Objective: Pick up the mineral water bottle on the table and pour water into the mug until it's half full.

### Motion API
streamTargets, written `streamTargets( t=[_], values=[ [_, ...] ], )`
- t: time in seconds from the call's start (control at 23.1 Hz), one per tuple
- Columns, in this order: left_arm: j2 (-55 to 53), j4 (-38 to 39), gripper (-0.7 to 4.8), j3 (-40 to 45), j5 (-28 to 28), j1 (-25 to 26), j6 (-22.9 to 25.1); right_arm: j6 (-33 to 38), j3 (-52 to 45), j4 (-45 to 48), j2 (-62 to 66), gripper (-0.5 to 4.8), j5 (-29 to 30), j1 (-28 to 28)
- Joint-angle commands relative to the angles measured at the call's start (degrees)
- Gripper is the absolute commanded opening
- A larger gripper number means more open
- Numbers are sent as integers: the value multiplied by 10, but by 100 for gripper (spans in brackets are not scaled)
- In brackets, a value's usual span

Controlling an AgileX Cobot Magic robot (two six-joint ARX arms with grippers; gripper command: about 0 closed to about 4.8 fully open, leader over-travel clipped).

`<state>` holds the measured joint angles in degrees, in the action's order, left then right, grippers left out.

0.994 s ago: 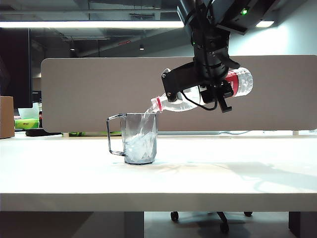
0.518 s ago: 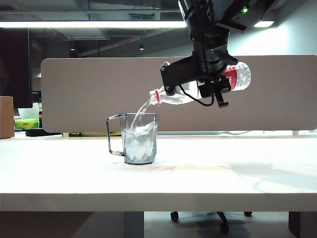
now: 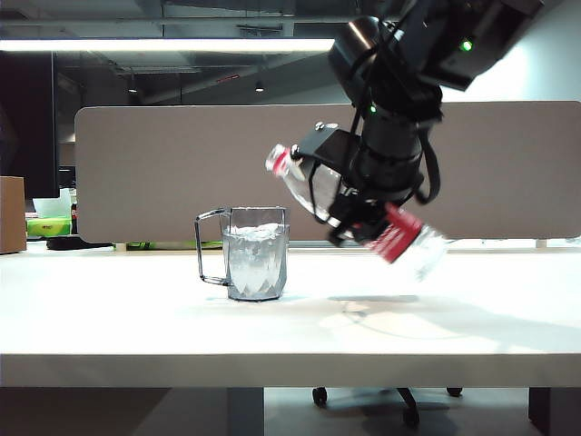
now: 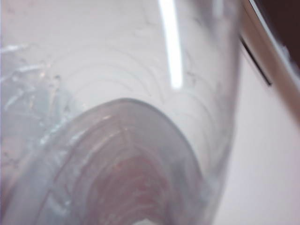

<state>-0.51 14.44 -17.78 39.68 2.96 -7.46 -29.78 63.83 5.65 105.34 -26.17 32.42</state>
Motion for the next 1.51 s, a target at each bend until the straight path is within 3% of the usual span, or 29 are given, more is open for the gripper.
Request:
streamTargets(
  t=[0.04,0.22,0.3,0.6,0.73,0.86,0.95,1.21,1.51],
  values=[
    [-1,-2,-5,-1,2,-1,2,194,-46,187,-5,188,70,-5],
    [-1,-2,-5,-1,2,-1,2,367,-110,361,-1,188,117,-35],
    [-1,-2,-5,-1,2,-1,2,384,-128,419,14,188,136,-50],
    [-1,-2,-5,-1,2,-1,2,388,-131,469,54,193,160,-59],
    [-1,-2,-5,-1,2,-1,2,388,-132,467,60,303,160,-59],
    [-1,-2,-5,-1,2,-1,2,388,-136,462,63,374,160,-59],
    [-1,-2,-5,-1,2,-1,2,388,-141,454,63,479,160,-59],
    [-1,-2,-5,-1,2,-1,2,388,-150,430,46,479,158,-58],
    [-1,-2,-5,-1,2,-1,2,362,-247,392,-54,479,155,-60]
  ],
)
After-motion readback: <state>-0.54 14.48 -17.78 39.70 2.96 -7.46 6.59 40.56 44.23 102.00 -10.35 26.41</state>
